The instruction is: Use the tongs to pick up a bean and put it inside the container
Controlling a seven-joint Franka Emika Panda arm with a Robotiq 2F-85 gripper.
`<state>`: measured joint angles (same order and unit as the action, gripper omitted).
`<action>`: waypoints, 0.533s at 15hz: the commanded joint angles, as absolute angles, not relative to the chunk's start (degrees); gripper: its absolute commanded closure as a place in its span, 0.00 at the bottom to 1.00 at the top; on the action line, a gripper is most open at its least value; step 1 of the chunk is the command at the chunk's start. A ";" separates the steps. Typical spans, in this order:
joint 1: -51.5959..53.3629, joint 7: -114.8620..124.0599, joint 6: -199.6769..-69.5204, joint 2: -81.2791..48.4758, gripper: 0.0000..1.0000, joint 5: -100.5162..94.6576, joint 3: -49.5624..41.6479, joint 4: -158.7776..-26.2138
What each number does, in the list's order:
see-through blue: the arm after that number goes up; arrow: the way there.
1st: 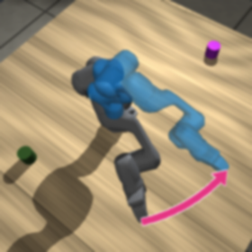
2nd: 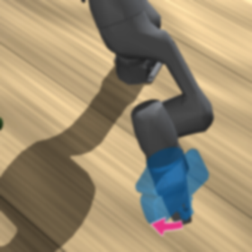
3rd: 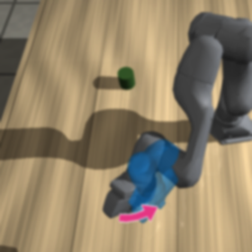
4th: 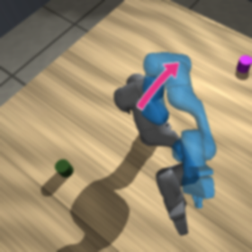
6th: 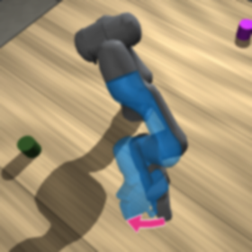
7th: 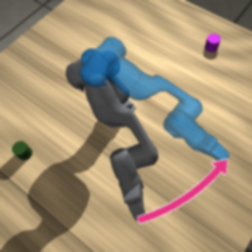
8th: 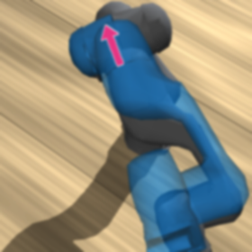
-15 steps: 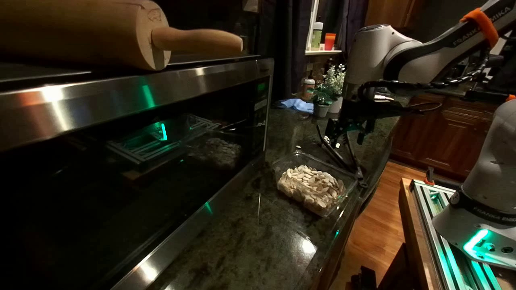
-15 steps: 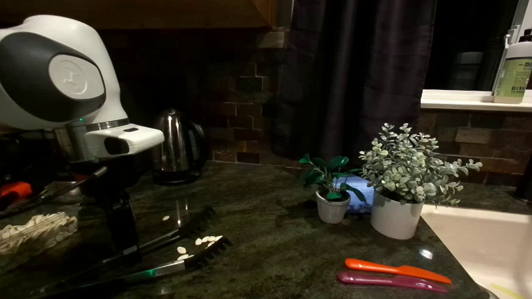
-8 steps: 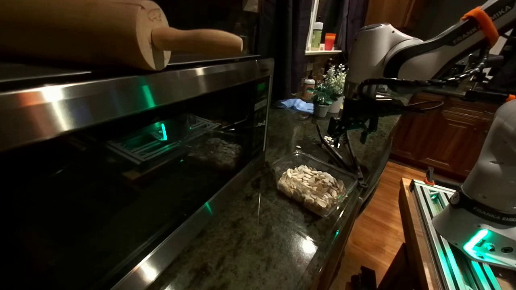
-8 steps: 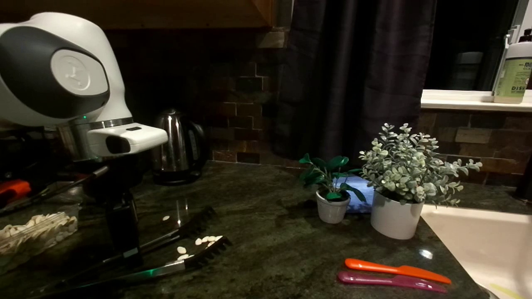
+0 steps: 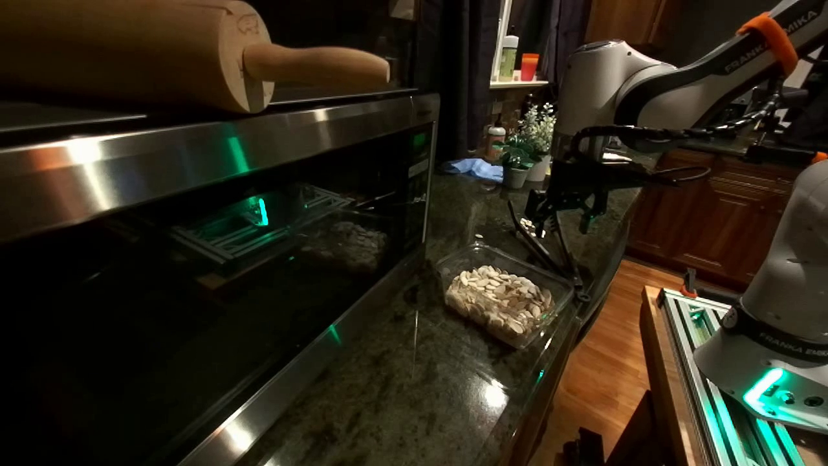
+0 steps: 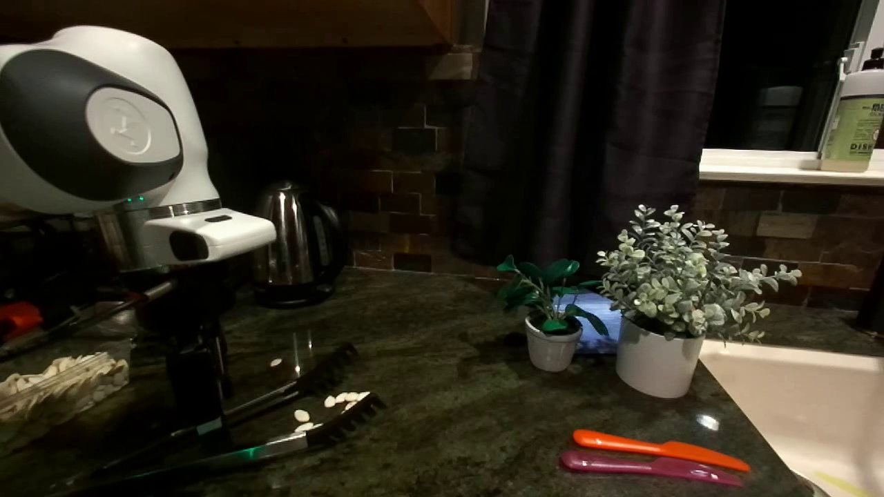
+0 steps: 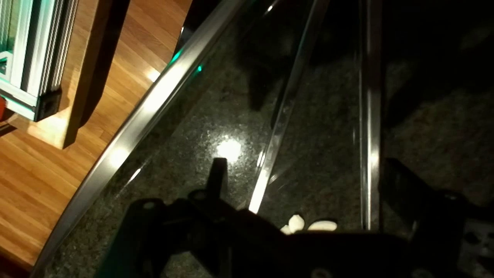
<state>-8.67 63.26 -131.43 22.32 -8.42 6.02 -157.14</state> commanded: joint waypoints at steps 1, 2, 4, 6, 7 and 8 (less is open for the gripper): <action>-8.08 65.69 -130.23 22.85 0.00 -7.04 6.18 -157.10; -7.95 65.87 -130.16 22.80 0.00 -6.94 6.23 -157.09; -7.67 65.72 -129.84 22.70 0.00 -6.81 6.29 -157.08; -7.53 65.53 -129.20 22.65 0.00 -6.74 6.28 -157.08; -7.50 65.55 -128.92 22.61 0.00 -6.68 6.27 -157.09; -7.45 65.44 -128.67 22.49 0.00 -6.55 6.20 -157.08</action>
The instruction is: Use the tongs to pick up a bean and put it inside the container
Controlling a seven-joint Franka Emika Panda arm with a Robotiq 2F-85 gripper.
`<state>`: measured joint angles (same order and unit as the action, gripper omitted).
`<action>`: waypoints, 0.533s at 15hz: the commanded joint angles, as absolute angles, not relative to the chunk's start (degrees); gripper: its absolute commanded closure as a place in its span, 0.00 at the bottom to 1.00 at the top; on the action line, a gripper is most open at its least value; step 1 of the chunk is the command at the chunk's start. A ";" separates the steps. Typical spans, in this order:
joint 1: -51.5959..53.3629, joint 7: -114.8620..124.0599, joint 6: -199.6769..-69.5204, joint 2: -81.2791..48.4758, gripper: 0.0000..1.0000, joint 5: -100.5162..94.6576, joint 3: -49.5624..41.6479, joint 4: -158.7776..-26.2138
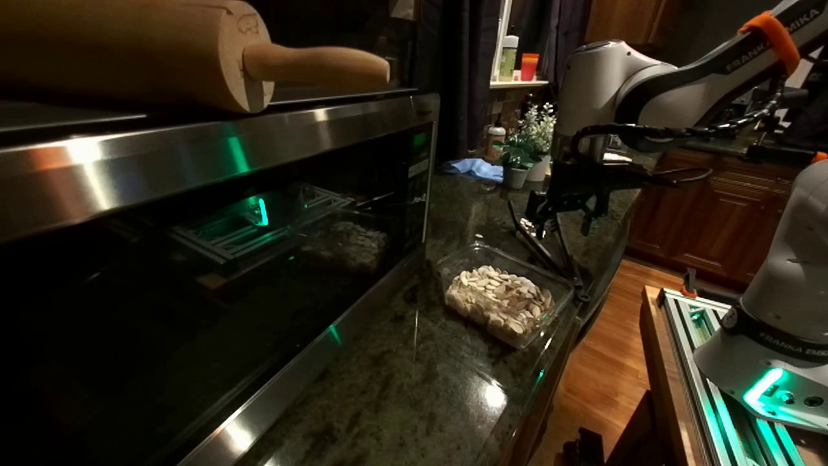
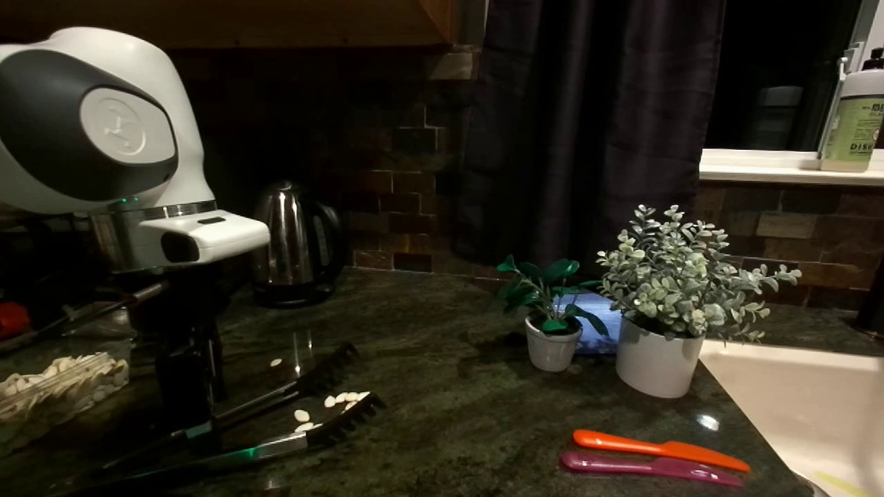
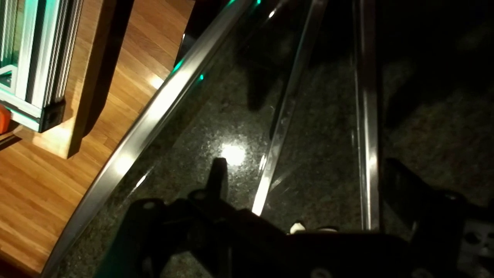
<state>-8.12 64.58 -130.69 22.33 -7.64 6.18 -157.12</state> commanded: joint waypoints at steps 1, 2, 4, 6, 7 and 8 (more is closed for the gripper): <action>-7.32 65.25 -128.34 22.32 0.00 -6.26 6.09 -157.09; -7.19 65.06 -128.05 22.11 0.00 -5.89 5.99 -157.09; -6.75 64.78 -127.56 21.91 0.00 -4.50 5.74 -157.10; -6.34 64.63 -127.50 21.84 0.00 -3.10 5.62 -157.10; -6.13 64.52 -127.63 21.67 0.00 -2.40 5.57 -157.11; -6.00 64.56 -127.71 21.52 0.00 -1.87 5.57 -157.11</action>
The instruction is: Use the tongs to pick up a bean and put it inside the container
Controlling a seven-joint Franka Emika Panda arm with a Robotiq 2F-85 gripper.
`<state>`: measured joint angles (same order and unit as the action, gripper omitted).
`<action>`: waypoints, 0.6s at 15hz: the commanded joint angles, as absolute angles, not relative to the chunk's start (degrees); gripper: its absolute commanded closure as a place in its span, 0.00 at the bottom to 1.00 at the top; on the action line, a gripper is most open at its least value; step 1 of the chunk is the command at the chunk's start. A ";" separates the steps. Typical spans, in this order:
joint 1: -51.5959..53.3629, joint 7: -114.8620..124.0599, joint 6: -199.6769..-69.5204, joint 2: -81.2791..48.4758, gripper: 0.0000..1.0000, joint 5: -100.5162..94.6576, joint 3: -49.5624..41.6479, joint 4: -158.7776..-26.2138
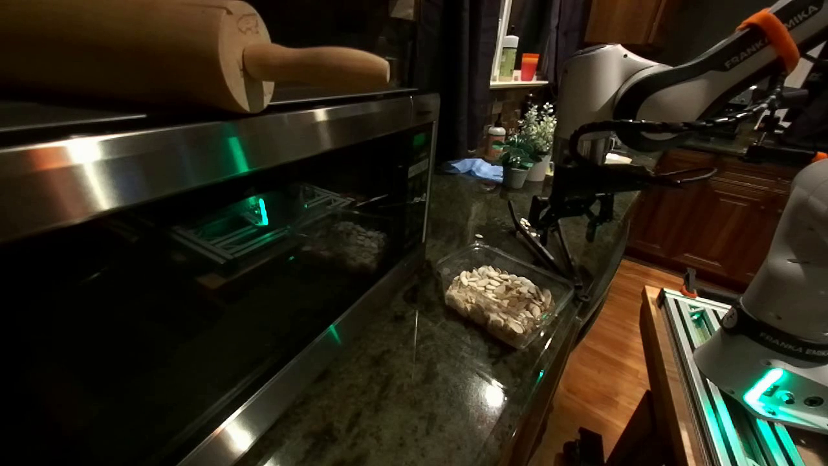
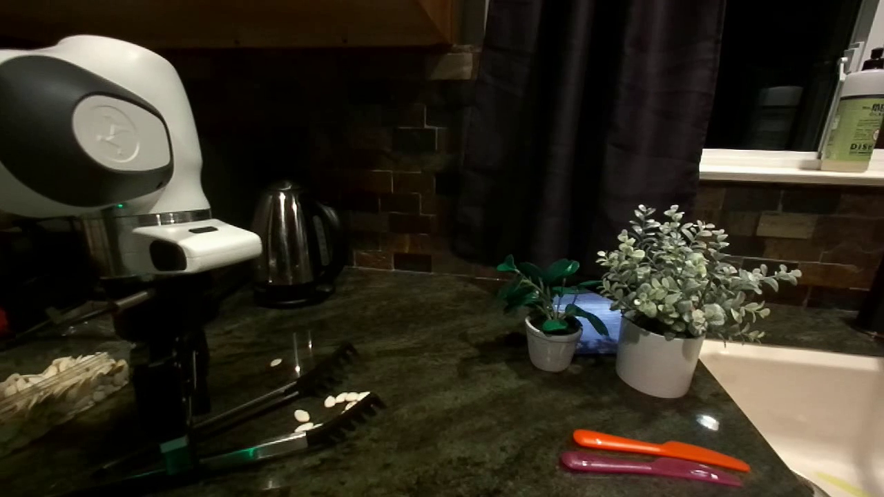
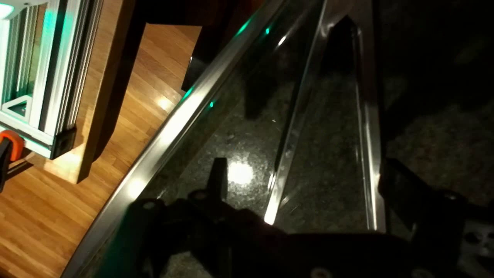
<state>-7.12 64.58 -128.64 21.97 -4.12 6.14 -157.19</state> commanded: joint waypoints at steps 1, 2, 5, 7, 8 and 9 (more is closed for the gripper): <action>-5.84 64.50 -128.10 21.28 0.00 -1.31 5.54 -157.11; -5.72 64.24 -129.02 20.93 0.00 -0.98 5.49 -157.14; -5.35 63.35 -129.79 19.18 0.00 0.74 5.06 -157.14; -5.36 63.53 -130.71 18.40 0.00 1.17 5.02 -157.14; -5.42 63.78 -131.56 18.05 0.00 1.20 5.04 -157.11; -5.46 63.95 -132.44 18.22 0.00 1.29 5.02 -157.56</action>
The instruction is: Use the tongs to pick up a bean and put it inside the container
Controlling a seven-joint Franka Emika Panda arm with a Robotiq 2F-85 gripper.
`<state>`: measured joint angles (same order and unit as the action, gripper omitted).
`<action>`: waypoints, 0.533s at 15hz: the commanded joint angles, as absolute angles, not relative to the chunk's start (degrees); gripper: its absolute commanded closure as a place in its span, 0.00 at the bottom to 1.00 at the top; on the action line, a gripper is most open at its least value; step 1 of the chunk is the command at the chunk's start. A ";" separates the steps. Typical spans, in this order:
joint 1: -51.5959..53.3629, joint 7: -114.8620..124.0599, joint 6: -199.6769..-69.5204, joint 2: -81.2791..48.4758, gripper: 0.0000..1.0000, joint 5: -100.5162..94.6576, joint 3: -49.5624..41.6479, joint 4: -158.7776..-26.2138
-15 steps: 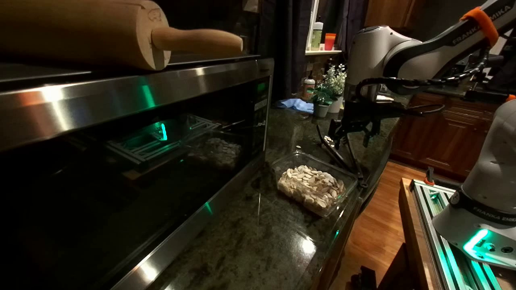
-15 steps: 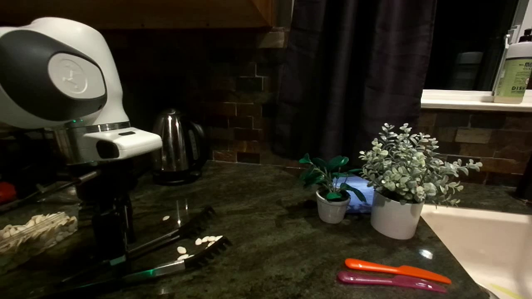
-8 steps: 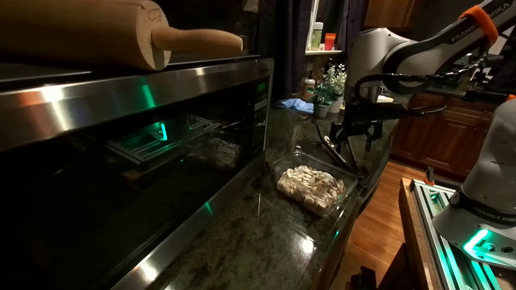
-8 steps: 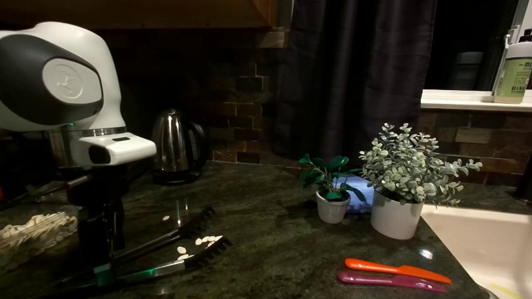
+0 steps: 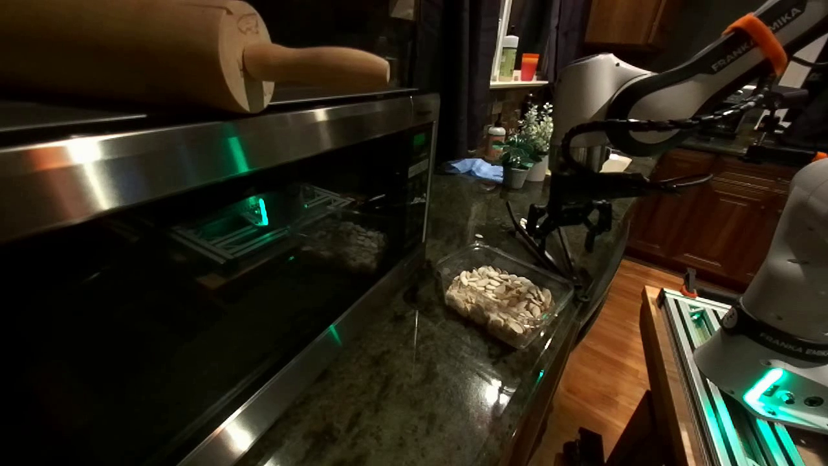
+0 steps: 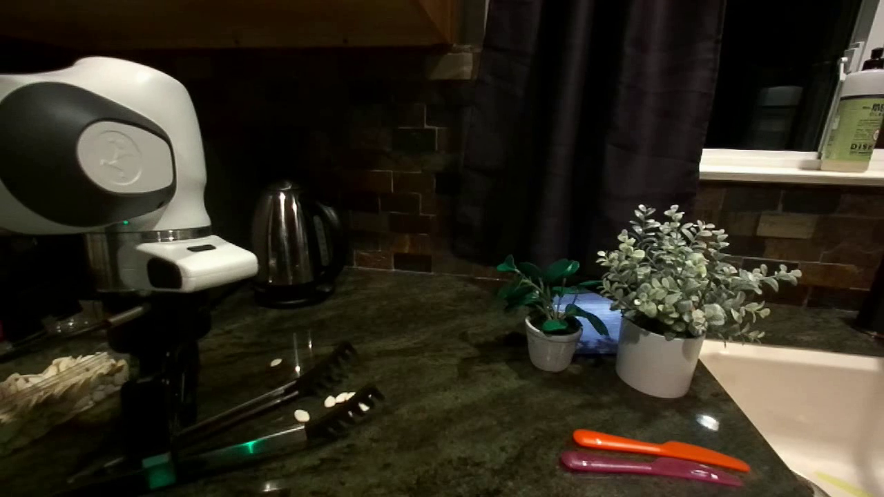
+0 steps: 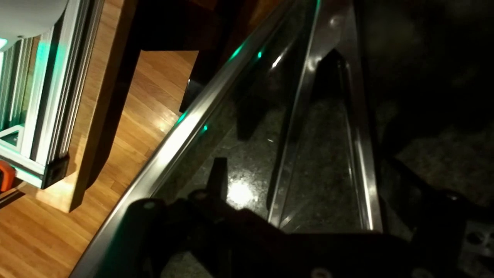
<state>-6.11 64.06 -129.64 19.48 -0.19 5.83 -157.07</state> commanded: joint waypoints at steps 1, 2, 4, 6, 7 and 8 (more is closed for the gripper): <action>-5.49 64.05 -133.35 18.18 0.00 1.38 5.01 -157.66; -5.63 64.33 -134.17 17.90 0.00 1.27 5.03 -157.27; -5.79 64.45 -135.43 17.46 0.00 1.04 4.98 -157.11; -5.83 64.30 -136.04 16.93 0.00 0.96 4.82 -157.19; -5.89 64.29 -136.18 16.66 0.00 0.77 4.77 -157.20; -5.89 64.24 -136.03 16.39 0.00 0.75 4.70 -157.20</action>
<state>-6.12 64.11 -134.79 17.72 0.12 5.34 -157.10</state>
